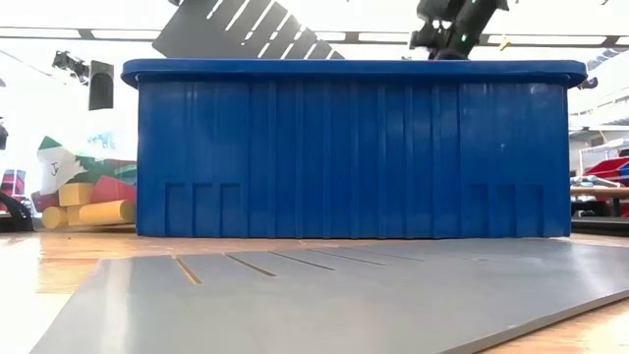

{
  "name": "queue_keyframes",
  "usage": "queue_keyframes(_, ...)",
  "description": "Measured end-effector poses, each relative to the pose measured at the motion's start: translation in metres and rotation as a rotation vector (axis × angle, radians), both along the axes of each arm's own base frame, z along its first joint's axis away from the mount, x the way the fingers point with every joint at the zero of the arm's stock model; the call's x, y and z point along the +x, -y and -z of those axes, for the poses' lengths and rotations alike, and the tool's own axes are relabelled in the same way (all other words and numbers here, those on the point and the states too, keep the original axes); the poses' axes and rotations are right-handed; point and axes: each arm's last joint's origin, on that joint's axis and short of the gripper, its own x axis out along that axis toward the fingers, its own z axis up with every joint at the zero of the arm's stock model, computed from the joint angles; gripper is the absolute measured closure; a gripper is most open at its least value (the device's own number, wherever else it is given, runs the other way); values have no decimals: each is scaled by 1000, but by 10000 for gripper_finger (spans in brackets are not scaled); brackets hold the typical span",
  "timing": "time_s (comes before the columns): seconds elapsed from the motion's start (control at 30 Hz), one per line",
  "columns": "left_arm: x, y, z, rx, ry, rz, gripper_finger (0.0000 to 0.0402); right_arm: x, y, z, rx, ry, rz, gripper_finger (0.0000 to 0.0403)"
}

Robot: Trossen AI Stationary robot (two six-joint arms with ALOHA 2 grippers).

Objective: Sort blocks
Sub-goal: Assemble the blue bin using bin divider

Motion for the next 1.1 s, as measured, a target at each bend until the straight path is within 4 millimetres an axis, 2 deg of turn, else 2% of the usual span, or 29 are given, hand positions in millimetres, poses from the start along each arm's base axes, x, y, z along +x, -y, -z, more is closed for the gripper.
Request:
queue_keyframes(0.13,0,0,0,-1,0,1,389,4,20,17,66,-24,-32,216)
queue_keyframes(0.27,0,0,0,-2,0,1,389,9,29,29,159,15,-103,236)
queue_keyframes(0.37,0,0,0,-2,0,1,389,10,29,30,183,36,-134,276)
queue_keyframes(0.53,0,0,0,-1,-1,-7,382,9,28,28,164,28,-156,384)
queue_keyframes(0.67,0,-2,1,1,-6,-66,375,8,26,25,121,10,-147,393)
queue_keyframes(0.73,-1,-3,2,-13,-13,-99,364,7,22,19,84,5,-145,397)
queue_keyframes(0.83,-7,-3,0,-23,-66,-167,328,5,14,3,36,21,-128,398)
queue_keyframes(1.0,-24,-1,-28,-45,-77,-220,243,3,-1,-36,12,87,-83,400)
queue_keyframes(1.1,-35,1,-43,-41,-74,-256,206,1,-11,-62,23,139,-65,401)
